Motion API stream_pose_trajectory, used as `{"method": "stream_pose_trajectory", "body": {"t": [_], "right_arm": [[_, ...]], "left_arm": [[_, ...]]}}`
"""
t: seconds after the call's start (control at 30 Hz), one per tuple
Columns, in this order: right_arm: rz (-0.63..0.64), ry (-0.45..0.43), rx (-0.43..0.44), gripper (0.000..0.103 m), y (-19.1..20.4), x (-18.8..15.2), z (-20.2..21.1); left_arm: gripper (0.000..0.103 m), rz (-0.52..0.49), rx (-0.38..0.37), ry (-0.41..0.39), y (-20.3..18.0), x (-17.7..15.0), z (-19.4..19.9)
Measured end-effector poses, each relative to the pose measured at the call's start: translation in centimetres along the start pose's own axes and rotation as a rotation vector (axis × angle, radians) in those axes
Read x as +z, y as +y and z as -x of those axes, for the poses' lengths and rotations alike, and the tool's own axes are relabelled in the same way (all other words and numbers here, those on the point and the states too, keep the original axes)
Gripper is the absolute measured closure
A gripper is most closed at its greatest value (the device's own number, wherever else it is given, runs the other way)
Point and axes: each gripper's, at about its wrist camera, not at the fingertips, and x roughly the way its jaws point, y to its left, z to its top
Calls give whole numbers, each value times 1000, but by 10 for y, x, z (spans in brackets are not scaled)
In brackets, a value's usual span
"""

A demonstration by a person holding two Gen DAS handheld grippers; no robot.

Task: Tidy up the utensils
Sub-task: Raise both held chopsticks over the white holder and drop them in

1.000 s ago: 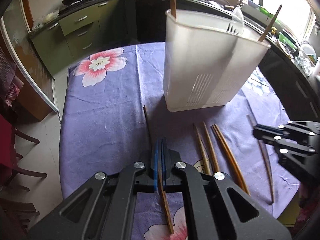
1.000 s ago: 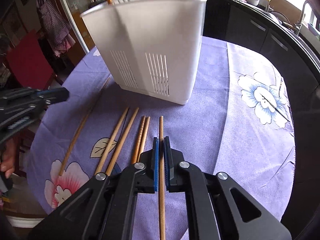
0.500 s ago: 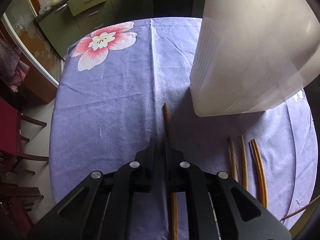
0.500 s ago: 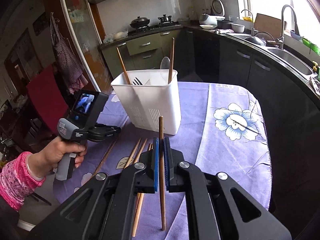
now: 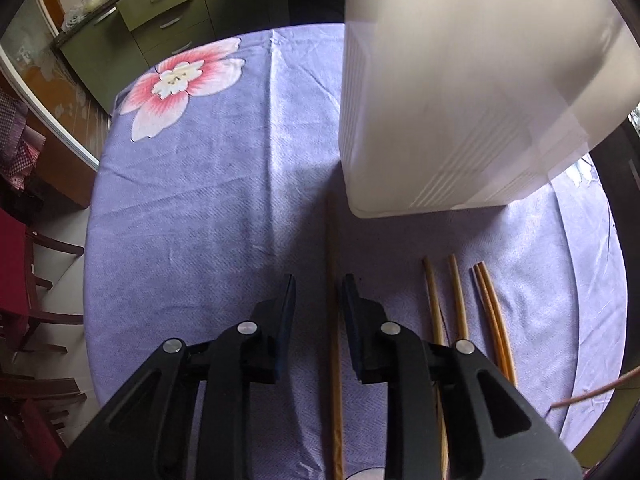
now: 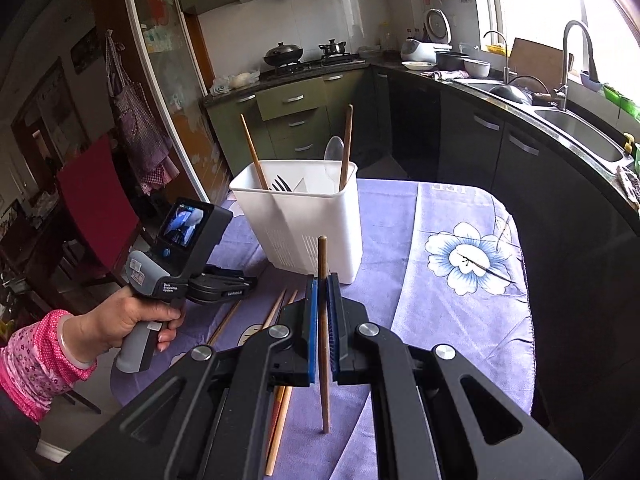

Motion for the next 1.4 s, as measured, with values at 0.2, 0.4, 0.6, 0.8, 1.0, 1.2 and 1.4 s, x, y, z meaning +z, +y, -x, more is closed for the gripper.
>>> {"method": "stream_pose_trajectory", "body": {"t": [0.2, 0.4, 0.6, 0.8, 1.0, 1.2, 1.4], "right_arm": [[15, -60, -36, 97, 0, 35, 21], [10, -112, -39, 97, 2, 91, 39], [-16, -184, -5, 97, 6, 147, 58], [-33, -250, 2, 97, 14, 190, 61], [-24, -204, -43, 97, 22, 212, 24], [-31, -92, -65, 97, 15, 194, -34], [-5, 8, -75, 96, 10, 163, -78]], "left_arm": [[93, -33, -5, -8, -4, 2, -2], [98, -37, -28, -21, -6, -3, 3], [98, -21, -61, -99, 11, -9, 32], [98, -22, -91, -200, 24, -24, 71], [98, -26, -113, -298, 34, -40, 107], [98, -32, -139, -389, 39, -53, 142], [98, -31, -170, -465, 37, -61, 175]]}}
